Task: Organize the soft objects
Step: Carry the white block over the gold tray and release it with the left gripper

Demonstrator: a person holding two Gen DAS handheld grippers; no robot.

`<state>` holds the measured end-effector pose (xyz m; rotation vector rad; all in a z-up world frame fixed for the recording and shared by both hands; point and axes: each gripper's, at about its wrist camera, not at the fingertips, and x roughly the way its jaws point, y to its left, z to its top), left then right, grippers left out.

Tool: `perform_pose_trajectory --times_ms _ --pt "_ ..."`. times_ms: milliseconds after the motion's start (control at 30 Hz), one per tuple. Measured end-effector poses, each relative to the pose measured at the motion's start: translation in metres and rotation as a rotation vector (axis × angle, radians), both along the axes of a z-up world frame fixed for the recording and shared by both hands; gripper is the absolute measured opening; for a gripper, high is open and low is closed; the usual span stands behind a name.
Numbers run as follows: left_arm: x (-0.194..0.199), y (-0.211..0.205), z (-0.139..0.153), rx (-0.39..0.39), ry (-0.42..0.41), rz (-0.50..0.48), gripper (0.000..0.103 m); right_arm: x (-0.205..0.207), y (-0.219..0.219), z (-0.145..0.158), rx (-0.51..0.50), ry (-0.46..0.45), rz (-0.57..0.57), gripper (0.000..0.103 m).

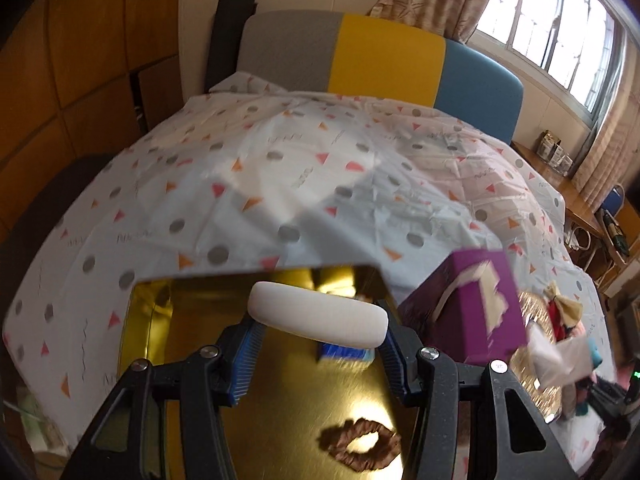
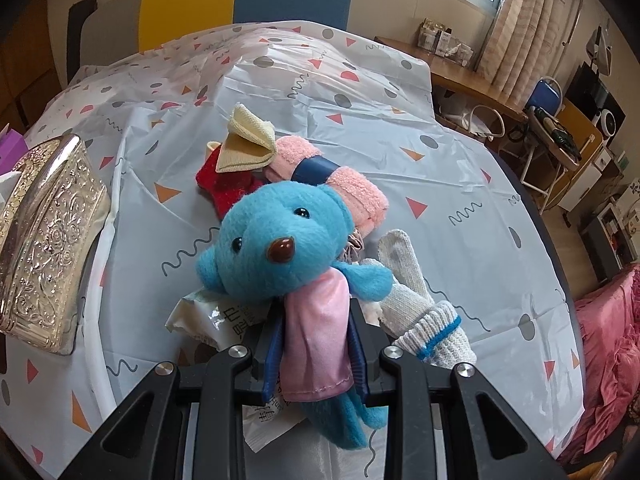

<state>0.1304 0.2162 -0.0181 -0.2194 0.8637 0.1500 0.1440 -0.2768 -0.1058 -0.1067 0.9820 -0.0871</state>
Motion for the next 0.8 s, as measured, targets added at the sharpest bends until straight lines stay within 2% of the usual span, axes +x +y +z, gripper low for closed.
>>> perform_pose_trajectory --times_ms 167,333,367,433,467,500,800 --pt "-0.019 0.001 -0.038 -0.01 0.048 0.002 0.055 0.0 0.003 -0.002 -0.013 0.005 0.002 0.028" --pt "-0.032 -0.006 -0.055 -0.002 0.063 -0.014 0.057 0.0 0.004 -0.003 -0.014 0.01 -0.001 0.028" --pt "-0.034 -0.008 -0.057 -0.001 0.062 -0.022 0.059 0.001 0.004 -0.004 -0.015 0.011 -0.002 0.028" --pt "-0.036 -0.012 -0.061 -0.007 0.066 -0.036 0.071 0.001 0.004 -0.004 -0.018 0.012 -0.002 0.028" --pt "-0.038 -0.012 -0.062 -0.005 0.059 -0.028 0.082 0.001 0.004 -0.004 -0.018 0.012 -0.004 0.028" --pt "-0.039 -0.013 -0.061 -0.005 0.049 -0.024 0.085 0.002 0.004 -0.005 -0.017 0.012 -0.005 0.028" --pt "-0.059 -0.007 -0.068 -0.017 0.039 0.002 0.086 0.002 0.003 -0.006 -0.021 0.013 -0.007 0.028"
